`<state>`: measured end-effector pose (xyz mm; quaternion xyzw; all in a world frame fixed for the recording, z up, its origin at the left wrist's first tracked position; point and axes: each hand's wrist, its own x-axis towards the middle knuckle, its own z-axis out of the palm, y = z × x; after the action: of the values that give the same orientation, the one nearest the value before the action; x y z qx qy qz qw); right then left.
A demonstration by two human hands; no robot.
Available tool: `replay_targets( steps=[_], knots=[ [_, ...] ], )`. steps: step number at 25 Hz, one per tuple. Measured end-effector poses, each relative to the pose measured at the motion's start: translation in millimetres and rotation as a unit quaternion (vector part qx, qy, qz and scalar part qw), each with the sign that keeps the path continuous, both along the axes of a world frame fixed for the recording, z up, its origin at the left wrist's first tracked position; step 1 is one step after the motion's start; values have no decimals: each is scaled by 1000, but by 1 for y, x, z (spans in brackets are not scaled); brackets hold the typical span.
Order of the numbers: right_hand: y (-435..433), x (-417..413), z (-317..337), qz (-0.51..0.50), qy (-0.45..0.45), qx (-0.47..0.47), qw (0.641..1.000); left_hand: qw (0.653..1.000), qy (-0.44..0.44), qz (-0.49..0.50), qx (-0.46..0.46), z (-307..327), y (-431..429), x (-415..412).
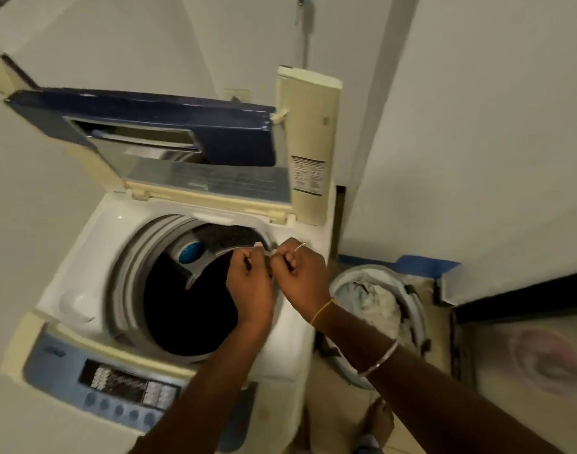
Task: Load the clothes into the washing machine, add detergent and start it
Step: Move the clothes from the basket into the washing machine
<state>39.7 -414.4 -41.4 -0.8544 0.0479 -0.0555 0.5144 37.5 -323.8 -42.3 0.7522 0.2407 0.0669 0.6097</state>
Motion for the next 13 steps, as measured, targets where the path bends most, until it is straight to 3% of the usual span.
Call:
replay_targets(
  steps=[5,9,13],
  knots=[
    [-114,-35,-39,-151,-38,84,984,987,-47,-147,34,-4,-126,-32],
    [-186,-47,-108,-178,48,55,981,967,-4,-244,79,-68,-189,-32],
    [-229,-54,-200,-137,180,-4,974,938,125,-300,115,-163,-211,-22]
  ],
)
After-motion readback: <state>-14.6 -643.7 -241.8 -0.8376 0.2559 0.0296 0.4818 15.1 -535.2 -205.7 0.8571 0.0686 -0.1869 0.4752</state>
